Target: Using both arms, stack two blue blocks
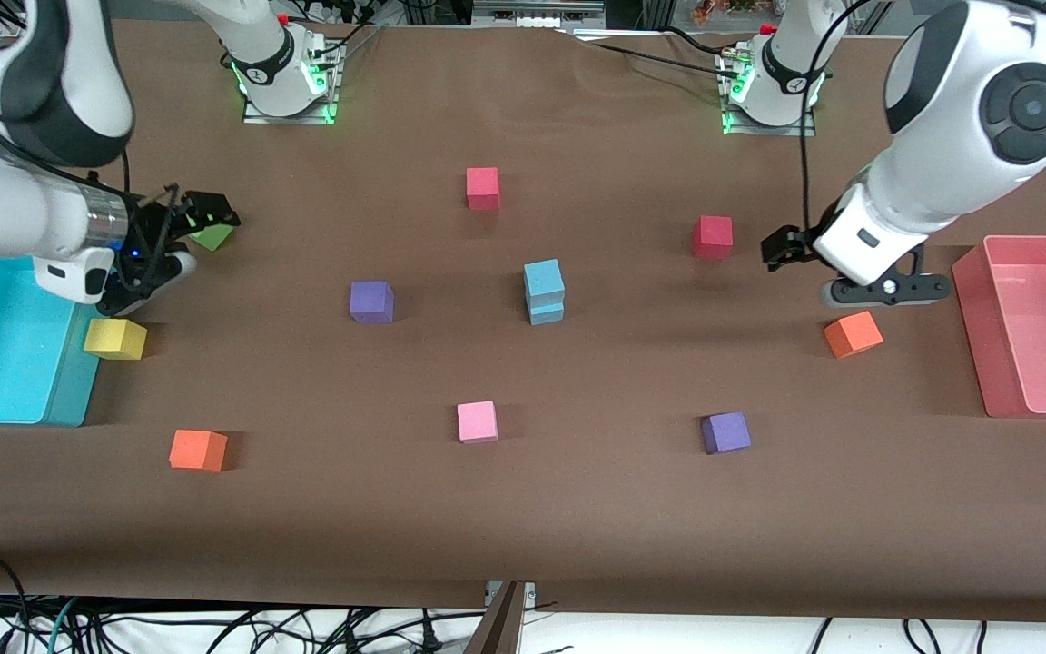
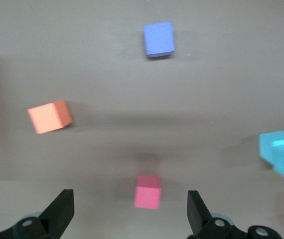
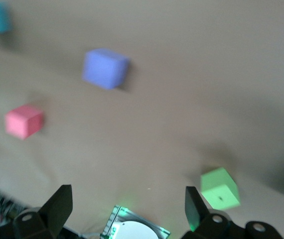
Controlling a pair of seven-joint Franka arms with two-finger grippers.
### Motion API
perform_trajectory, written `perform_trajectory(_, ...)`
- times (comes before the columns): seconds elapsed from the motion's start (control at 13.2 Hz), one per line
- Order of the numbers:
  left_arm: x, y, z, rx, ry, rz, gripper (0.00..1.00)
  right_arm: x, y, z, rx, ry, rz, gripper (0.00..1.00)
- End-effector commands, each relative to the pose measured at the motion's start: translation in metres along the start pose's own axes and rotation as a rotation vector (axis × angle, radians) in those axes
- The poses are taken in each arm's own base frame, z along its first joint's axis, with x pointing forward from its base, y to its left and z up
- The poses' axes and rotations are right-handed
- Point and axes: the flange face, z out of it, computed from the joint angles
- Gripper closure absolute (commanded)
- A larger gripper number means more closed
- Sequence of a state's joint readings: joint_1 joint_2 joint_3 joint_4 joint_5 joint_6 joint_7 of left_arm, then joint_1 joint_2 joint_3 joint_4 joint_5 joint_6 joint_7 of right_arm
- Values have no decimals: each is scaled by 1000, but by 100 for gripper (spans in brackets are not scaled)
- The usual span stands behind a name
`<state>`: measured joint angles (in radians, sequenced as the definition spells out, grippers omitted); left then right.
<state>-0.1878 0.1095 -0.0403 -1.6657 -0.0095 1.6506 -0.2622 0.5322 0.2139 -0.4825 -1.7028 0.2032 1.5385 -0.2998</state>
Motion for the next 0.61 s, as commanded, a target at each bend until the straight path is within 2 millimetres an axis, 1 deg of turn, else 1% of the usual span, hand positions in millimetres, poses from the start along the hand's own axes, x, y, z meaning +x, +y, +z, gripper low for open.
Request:
perform_trajectory(0.0,-9,-37,-16,23,8,60,0,22,-6,-3,-71,78,206,0)
perform_trajectory(0.08,-10,-50,-20,20,13,71,0,23,-12,-11,-80,118,278,0)
perform_trajectory(0.15,-11,-61,-21,19,11,73,0,23,-19,-16,-168,134,323,0)
perform_trajectory(0.23,-13,-69,-25,18,9,70,0,16,-14,-29,-234,162,338,0)
perform_trajectory(0.3,-13,-78,-26,16,9,68,0,2,3,-47,-232,201,361,0)
perform_trajectory(0.38,-13,-81,-26,16,6,76,0,-13,15,-67,-219,242,388,0)
perform_trajectory(0.46,-15,-82,-29,16,4,73,0,-28,34,-86,-210,289,424,0)
perform_trajectory(0.53,-15,-82,-31,14,-7,69,0,-43,45,-98,-203,306,446,0)
